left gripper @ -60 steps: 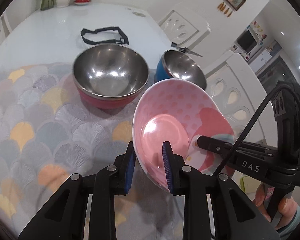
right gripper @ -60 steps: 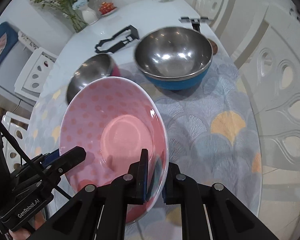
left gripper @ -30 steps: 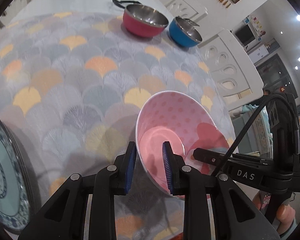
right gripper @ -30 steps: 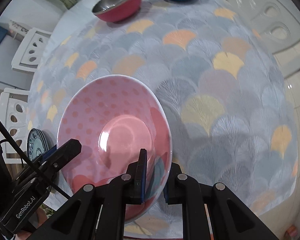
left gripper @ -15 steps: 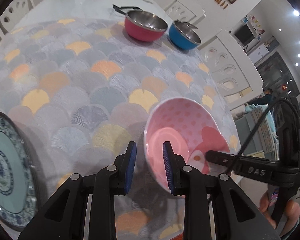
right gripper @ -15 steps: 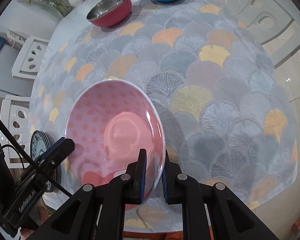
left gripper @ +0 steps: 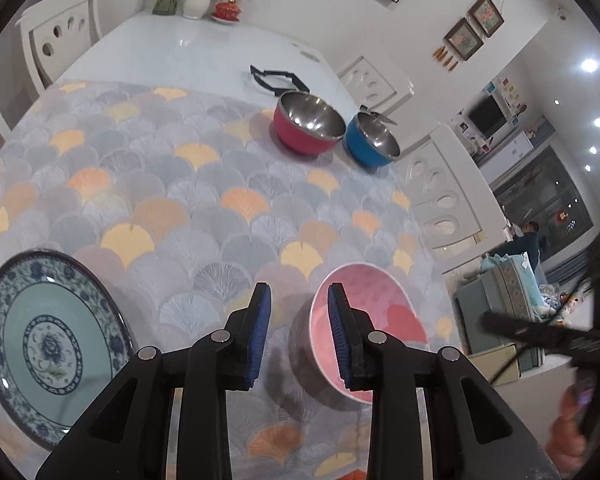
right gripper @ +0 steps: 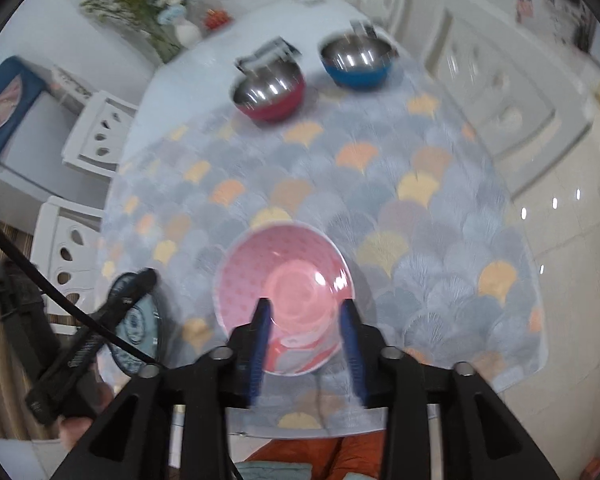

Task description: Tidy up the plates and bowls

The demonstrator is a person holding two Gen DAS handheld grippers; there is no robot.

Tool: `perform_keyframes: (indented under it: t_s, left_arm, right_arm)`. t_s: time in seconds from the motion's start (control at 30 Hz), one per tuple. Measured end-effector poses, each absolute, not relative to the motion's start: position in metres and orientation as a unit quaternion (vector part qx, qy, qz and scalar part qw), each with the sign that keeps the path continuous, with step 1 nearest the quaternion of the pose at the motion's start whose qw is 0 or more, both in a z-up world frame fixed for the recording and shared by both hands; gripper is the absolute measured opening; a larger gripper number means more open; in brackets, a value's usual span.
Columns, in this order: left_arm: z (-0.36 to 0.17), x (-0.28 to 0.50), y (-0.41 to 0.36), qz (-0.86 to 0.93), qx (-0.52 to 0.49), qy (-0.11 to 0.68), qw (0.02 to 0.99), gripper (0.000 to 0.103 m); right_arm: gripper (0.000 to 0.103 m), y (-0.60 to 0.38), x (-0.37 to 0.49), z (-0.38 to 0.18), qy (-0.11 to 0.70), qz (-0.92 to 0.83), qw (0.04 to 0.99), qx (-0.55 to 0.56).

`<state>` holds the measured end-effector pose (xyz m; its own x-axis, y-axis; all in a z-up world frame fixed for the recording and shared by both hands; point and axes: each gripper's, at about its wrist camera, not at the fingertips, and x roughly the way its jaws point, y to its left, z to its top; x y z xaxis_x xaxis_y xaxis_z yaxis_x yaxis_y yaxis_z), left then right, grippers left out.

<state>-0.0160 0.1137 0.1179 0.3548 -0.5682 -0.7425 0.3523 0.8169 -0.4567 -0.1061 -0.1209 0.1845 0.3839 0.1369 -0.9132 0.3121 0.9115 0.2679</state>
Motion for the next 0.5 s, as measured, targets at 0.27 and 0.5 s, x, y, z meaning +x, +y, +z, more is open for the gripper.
perform_keyframes:
  t_s: [0.27,0.5]
  left_arm:
    - [0.139,-0.024,0.109,-0.305,-0.106,0.475,0.819,0.027]
    - [0.151,-0.023,0.112,-0.31,-0.111,0.463,0.823,0.033]
  right_arm:
    - [0.065,-0.105,-0.107,0.236,0.509,-0.051,0.839,0.184]
    - [0.065,-0.11,-0.106,0.219,0.531,-0.056,0.822,0.199]
